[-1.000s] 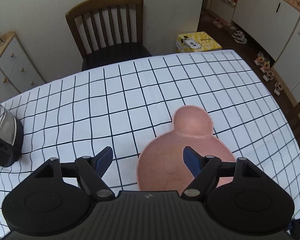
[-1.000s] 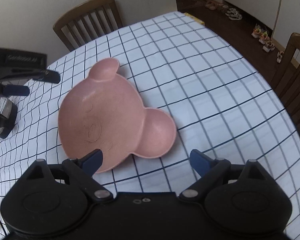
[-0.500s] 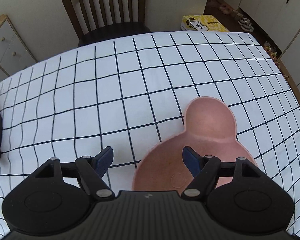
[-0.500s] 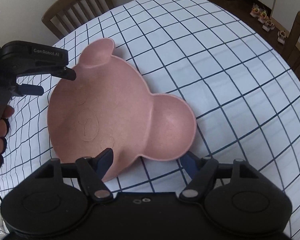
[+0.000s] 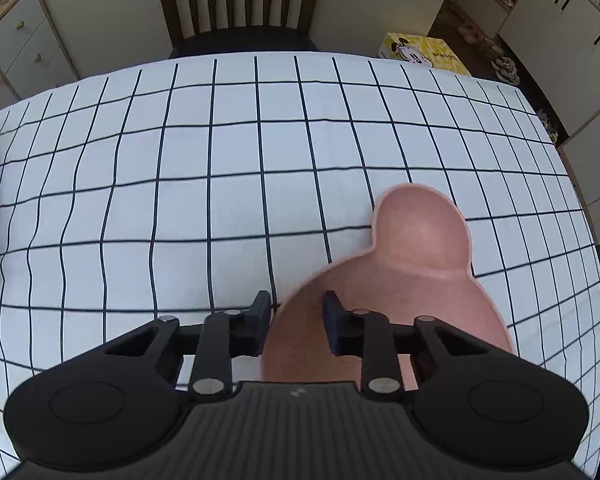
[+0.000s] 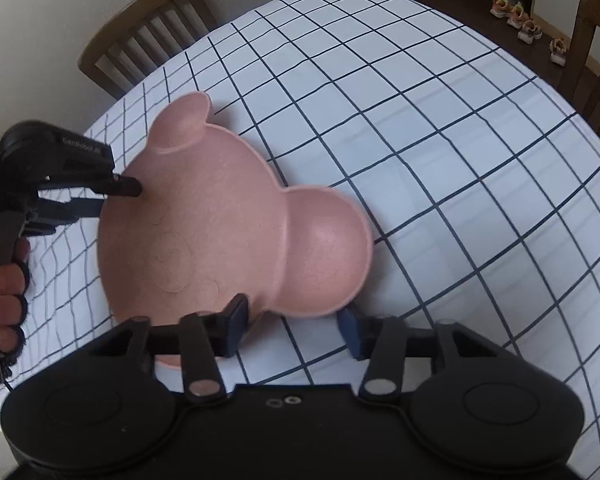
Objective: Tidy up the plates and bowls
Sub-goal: 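Close both grippers on the rim of the pink bear tray, then lift the pink bear tray with both grippers and carry it to the stacked plates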
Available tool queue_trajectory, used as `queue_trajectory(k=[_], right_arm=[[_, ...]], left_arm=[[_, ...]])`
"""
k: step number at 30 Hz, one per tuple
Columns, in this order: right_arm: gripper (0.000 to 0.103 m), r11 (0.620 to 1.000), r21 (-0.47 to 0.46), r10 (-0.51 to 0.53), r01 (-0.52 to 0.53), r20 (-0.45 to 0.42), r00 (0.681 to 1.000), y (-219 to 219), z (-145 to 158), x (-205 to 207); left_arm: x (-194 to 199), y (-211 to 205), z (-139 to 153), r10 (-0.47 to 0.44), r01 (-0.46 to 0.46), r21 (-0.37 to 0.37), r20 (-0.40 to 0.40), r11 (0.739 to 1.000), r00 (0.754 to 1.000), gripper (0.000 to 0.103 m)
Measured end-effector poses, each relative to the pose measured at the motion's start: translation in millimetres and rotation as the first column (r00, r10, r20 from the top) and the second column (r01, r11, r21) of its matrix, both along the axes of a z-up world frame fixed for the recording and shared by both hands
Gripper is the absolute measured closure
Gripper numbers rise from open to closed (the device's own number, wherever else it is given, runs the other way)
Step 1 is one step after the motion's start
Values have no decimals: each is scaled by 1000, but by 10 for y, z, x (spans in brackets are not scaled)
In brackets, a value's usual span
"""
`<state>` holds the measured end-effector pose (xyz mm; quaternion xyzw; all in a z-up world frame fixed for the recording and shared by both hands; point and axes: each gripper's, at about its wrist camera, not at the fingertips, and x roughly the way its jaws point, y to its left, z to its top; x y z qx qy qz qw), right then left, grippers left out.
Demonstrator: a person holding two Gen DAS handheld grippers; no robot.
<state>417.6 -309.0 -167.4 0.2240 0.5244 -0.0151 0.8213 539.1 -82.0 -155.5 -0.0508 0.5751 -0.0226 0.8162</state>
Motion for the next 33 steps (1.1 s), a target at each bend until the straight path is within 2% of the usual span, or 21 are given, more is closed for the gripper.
queue_trajectory(k=[3,5,10,16,25,33], right_arm=[[91,999,31,30,-31,25,999,-42,28,8],[91,999,-10,42,-42,27,999,-44,56,9],[92,998,-22,65,-64,48,997,-174,71,-37],[92,992,-48,124,-121,58,991,-310,160,-174],[92,984,-72,169,-163,73,983,-507,481,-574],[92,980,-110,179,-167,113,977,-691,804,-1081]], left_arm=[[-121,-44,25,-24,23,3,11,1000,1000,84],[-202,-67,46,-40,40,22,17,999,999,86],[-423,-44,83,-50,50,-2,8,999,999,91],[-746,-117,225,-72,72,-13,11,997,997,91],[-1454,-304,654,-125,126,-6,54,992,991,91],[-2118,-413,986,-170,175,-51,91,983,981,91]])
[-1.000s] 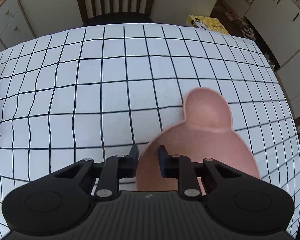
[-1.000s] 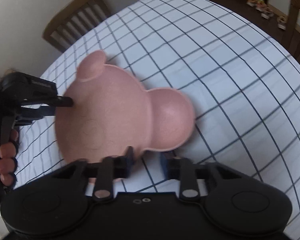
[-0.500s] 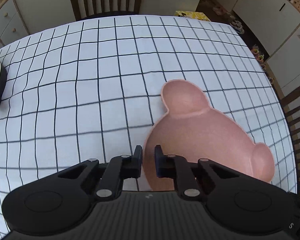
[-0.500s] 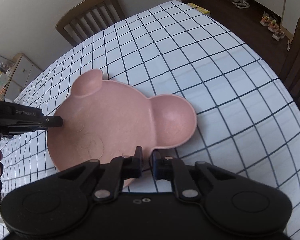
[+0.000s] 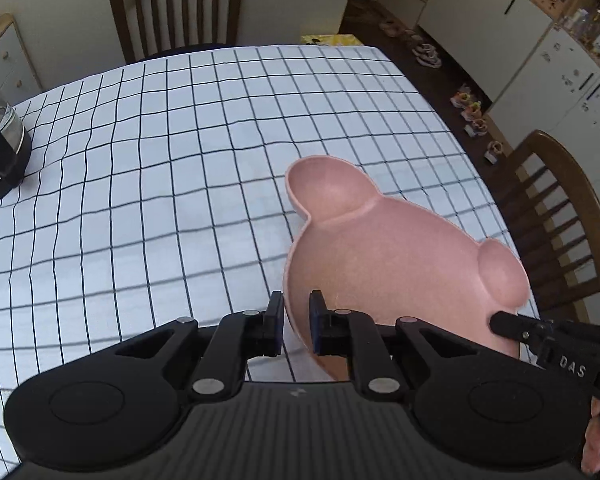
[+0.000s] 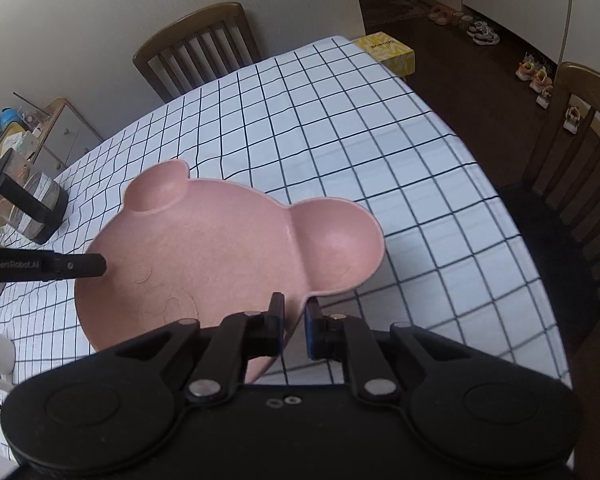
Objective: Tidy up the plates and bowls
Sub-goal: 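Lift the pink bear tray with both grippers and carry it to the stacked plates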
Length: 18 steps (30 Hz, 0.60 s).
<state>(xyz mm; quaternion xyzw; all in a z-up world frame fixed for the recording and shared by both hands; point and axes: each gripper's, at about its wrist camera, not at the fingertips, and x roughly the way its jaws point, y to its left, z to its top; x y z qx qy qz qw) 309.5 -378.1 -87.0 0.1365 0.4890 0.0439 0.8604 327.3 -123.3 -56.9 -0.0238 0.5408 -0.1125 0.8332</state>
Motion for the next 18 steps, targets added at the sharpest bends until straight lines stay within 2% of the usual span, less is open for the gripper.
queue_trajectory(k=[9,18], right_arm=[[92,1000,-4,18,-18,24,1000,-225,115,-511],[92,996,-36,81,-79,54,995,-419,57,-877]], left_arm=[[-680,-174,104,-47,48,-29,19,998,999,91],[-1244,-321,-22,-68,69,-50,23,996,997,91]])
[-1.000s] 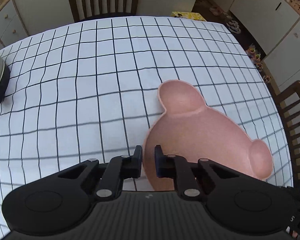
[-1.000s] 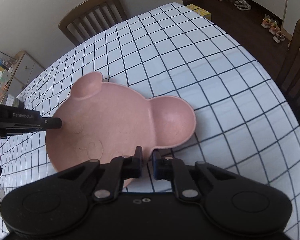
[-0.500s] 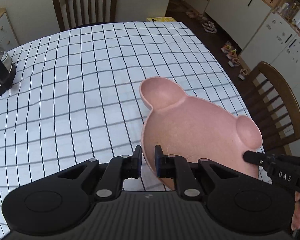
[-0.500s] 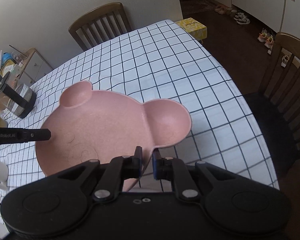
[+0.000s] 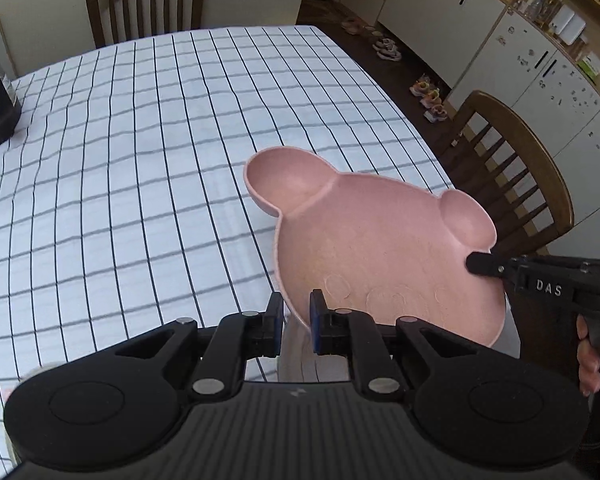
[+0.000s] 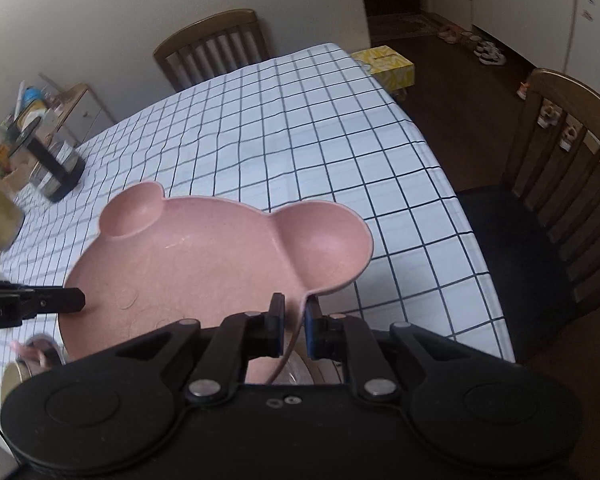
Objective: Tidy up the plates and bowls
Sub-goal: 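Lift the pink bear tray with both grippers and carry it to the stacked plates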
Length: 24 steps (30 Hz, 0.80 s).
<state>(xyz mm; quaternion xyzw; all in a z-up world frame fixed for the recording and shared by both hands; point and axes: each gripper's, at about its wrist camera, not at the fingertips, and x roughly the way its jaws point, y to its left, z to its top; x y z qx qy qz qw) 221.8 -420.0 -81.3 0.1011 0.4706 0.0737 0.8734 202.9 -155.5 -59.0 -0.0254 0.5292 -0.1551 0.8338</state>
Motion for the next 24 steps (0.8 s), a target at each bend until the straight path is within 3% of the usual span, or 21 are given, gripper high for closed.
queue_trajectory(k=[11,24], right_arm=[[92,998,-25,62,-62,-2,998,-115,-295,-168],[93,993,-64,100,-101,-19,995,-116,-496,-180]], left_arm=[[-344,-167,-317,-16,17,15,-35,1000,999,90],[-359,-186,-619,-2,4,26,-75,1000,997,90]])
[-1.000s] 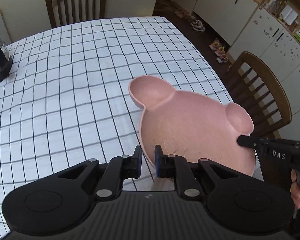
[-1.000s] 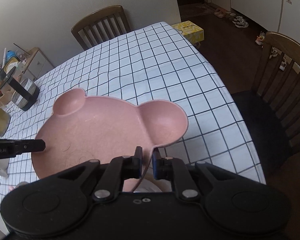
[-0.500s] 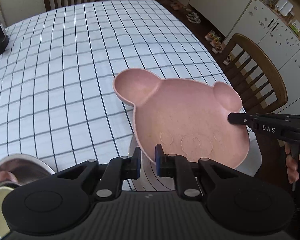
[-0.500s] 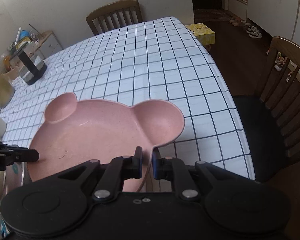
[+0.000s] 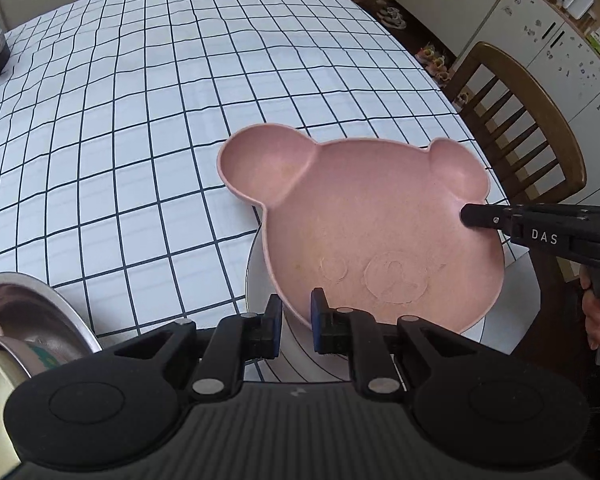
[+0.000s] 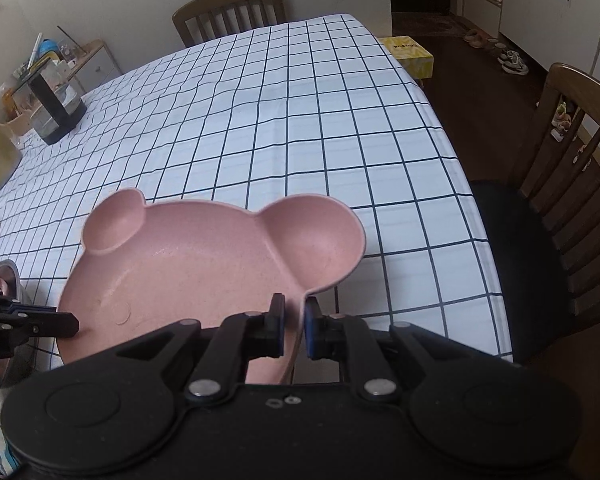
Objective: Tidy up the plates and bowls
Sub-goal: 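Lift the pink bear tray with both grippers and carry it to the stacked plates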
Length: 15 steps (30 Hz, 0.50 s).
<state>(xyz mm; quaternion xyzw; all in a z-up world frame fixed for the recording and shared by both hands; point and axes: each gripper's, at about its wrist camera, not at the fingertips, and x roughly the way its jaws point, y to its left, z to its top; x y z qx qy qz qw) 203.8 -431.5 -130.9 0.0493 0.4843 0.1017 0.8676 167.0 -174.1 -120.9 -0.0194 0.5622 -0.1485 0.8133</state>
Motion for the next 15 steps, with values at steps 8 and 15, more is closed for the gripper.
queue_trajectory(k=[8,15], right_arm=[[92,999,-29,38,-38,-9,999,55,-38,13],[84,997,-76,27,-28,-16,1000,130,-62,18]], left_arm=[[-7,24,-125,8,-8,8,-31,1000,999,90],[-4,31,-128,-1,1,8,-29,1000,1000,90]])
